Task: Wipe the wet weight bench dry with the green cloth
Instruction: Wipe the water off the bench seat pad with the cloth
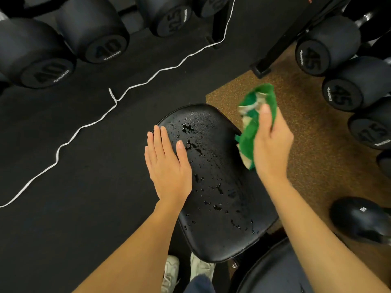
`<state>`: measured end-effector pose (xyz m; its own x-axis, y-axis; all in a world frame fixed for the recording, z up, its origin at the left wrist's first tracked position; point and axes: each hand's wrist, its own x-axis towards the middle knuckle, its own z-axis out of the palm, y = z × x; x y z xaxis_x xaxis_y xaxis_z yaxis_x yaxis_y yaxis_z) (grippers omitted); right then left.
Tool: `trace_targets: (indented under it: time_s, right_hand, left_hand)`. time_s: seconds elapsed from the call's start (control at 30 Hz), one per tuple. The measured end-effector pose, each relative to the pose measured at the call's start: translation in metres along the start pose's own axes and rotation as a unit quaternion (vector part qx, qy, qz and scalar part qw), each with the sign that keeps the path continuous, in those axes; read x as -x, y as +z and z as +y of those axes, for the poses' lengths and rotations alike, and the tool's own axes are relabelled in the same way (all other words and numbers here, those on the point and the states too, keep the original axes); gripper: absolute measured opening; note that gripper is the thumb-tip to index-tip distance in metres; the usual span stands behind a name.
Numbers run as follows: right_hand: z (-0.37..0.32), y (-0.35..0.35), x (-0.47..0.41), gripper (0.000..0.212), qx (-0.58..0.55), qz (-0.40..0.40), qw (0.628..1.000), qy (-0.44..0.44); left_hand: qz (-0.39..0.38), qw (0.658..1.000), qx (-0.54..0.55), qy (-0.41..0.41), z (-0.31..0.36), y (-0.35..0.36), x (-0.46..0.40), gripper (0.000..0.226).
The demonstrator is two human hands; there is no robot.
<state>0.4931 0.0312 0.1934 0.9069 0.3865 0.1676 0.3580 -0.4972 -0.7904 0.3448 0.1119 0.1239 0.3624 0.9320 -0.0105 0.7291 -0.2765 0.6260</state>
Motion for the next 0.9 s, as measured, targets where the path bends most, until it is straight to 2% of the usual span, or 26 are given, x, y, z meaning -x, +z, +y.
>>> trace_targets:
  time_s: [0.07, 0.17, 0.23, 0.27, 0.4, 0.73, 0.8, 0.9]
  right_hand:
    - [0.024, -0.021, 0.014, 0.040, 0.074, 0.013, 0.997, -0.001]
    - [0.050, -0.022, 0.044, 0.060, 0.195, -0.076, 0.977, 0.036]
    - [0.058, -0.011, 0.058, 0.058, 0.306, -0.102, 0.946, 0.035]
    - [0.058, -0.004, 0.058, 0.056, 0.326, -0.101, 0.939, 0.035]
    - [0.044, 0.023, 0.031, 0.049, 0.298, -0.122, 0.946, 0.033]
    - [0.005, 0.103, -0.012, 0.043, 0.281, -0.197, 0.931, -0.128]
    - [-0.004, 0.113, -0.011, 0.041, 0.273, -0.216, 0.924, -0.157]
    - [-0.018, 0.127, -0.004, 0.039, 0.254, -0.260, 0.912, -0.191]
  left_hand:
    - [0.002, 1.000, -0.002, 0.000, 0.001, 0.000, 0.000, 0.061]
    - [0.003, 1.000, -0.005, 0.001, 0.000, 0.001, 0.001, 0.060]
    - [0.005, 1.000, -0.005, 0.003, 0.000, 0.001, 0.000, 0.060]
    - [0.005, 1.000, -0.004, 0.003, -0.001, 0.002, 0.000, 0.060]
    - [0.004, 1.000, 0.005, 0.002, -0.001, 0.002, 0.000, 0.059]
    - [-0.003, 0.999, 0.054, -0.003, -0.002, -0.002, 0.000, 0.061]
    - [-0.016, 0.994, 0.110, -0.017, -0.002, -0.007, -0.001, 0.061]
    - [-0.023, 0.967, 0.248, -0.056, -0.005, -0.020, 0.000, 0.052]
